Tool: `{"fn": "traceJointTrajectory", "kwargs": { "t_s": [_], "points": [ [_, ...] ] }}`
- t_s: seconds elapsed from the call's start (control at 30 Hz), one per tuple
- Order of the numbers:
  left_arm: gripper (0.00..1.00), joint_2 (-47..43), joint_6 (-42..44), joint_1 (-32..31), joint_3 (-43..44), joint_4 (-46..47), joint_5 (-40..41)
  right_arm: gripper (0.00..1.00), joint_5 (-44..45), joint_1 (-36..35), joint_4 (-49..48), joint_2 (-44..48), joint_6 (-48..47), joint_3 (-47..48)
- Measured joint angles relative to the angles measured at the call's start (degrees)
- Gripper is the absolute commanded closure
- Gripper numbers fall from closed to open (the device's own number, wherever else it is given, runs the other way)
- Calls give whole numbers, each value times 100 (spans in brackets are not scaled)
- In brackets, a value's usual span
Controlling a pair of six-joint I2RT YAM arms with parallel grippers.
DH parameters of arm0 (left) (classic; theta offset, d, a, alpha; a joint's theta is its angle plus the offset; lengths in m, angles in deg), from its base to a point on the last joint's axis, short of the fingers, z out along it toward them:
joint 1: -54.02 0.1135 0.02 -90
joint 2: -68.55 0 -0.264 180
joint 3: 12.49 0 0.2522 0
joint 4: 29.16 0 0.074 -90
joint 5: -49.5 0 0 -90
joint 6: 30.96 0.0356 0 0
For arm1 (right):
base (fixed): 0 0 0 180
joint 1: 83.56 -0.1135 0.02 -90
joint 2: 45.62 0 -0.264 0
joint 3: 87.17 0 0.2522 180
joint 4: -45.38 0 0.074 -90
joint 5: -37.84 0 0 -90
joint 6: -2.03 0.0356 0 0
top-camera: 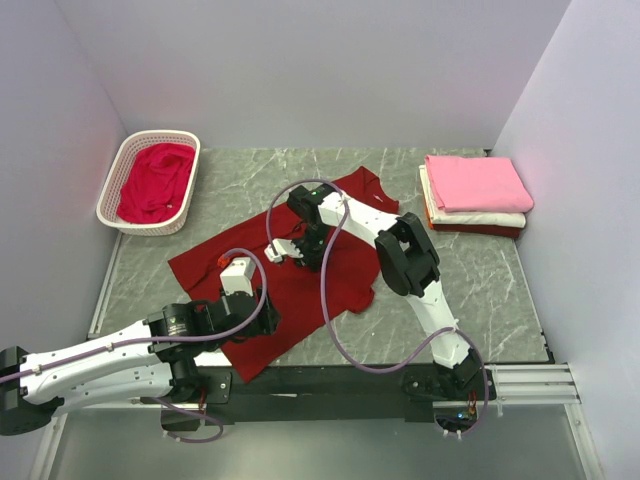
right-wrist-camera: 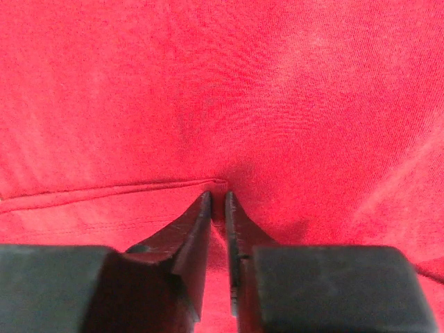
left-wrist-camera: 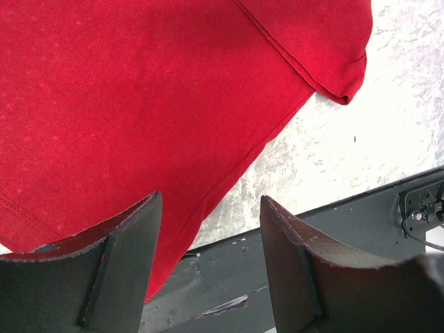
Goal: Fold and stack the t-shirts
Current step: Fold the tshirt
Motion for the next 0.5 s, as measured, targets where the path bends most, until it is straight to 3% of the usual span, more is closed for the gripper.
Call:
{"fn": "traceJointTrajectory", "kwargs": {
  "t_s": [0.13, 0.2, 0.5],
  "points": [
    [36, 11, 15, 0, 0, 0, -11, 83, -11, 0, 13, 0, 68, 0],
    [36, 11, 33, 0, 0, 0, -20, 100, -13, 0, 17, 9, 70, -7],
    [36, 50, 144, 0, 17, 0, -61, 100, -258, 142, -61, 879, 166, -855]
  ]
}}
